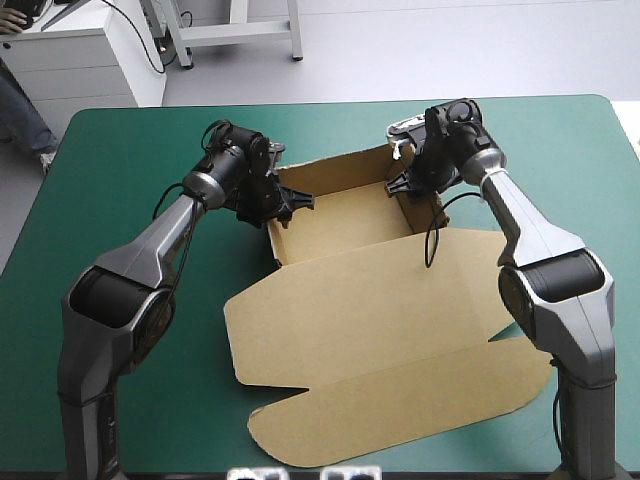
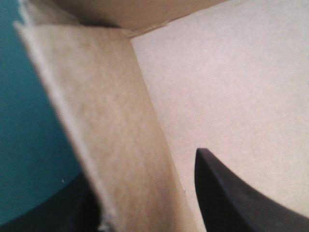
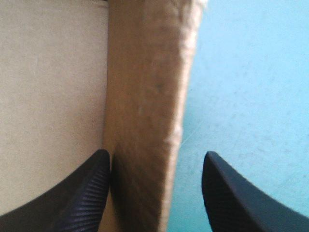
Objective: Fold the box
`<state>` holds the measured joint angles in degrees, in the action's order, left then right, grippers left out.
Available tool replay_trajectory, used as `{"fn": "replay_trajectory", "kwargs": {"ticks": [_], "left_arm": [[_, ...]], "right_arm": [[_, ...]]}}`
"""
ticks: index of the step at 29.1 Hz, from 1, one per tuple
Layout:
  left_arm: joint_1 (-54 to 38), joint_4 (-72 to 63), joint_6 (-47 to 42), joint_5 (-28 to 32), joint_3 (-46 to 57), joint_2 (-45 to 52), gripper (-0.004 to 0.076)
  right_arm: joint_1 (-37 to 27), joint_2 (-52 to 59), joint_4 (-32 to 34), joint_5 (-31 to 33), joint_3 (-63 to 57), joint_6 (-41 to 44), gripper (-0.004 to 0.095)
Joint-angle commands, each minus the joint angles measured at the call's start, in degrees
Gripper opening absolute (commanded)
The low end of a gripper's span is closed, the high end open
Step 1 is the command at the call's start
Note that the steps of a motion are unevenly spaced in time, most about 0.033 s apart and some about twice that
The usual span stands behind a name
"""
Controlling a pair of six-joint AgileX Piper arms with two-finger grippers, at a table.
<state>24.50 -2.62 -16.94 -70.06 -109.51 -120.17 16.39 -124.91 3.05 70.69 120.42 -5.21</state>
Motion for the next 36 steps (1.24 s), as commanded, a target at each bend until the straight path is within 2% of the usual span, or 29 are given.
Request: {"fn": "replay_trajectory", "kwargs": {"ticks": [1, 10, 17, 19, 20, 24, 25, 32, 36], "left_arm": [[0.25, -0.55, -0.05, -3.58, -2.74, 3.51, 0.0369], [0.25, -2.02, -0.05, -3.58, -2.87, 5.22, 0.0369], [0.25, -3.17, 1.77, -3.58, -4.69, 12.36, 0.0368], [0.25, -3.46, 4.88, -3.58, -4.69, 15.84, 0.0338], [0.25, -3.44, 6.13, -3.58, -4.69, 17.66, 0.0293], [0.35, -2.3, 12.33, -3.58, -4.69, 24.97, -0.0003], [0.35, -1.75, 14.55, -3.58, -4.69, 26.52, -0.0006], [0.35, -0.24, 18.84, -3.58, 0.0, 41.39, -0.0008], [0.35, 1.04, 20.19, -2.15, 10.16, 51.99, -0.0008]], "right_arm": [[-0.97, 5.07, 0.06, 1.01, 3.07, -1.61, 0.0531], [-1.5, 9.62, -0.6, 1.01, 3.21, -2.97, 0.0541], [-1.5, 16.86, -1.0, 1.01, 3.21, -2.26, 0.0536], [-1.5, 19.82, -1.0, 1.01, 3.21, -1.81, 0.0475], [-1.5, 21.39, -1.0, 1.01, 3.21, -1.81, 0.0409], [-1.5, 27.52, -1.0, 1.01, 3.21, -2.74, 0.0057], [-1.5, 28.79, -1.0, 1.01, 3.21, -3.19, -0.0013], [-1.5, 38.38, -1.0, 1.01, 1.94, -3.19, -0.0019], [-1.5, 40.94, -0.58, 1.01, -0.17, -3.19, -0.0014]]}}
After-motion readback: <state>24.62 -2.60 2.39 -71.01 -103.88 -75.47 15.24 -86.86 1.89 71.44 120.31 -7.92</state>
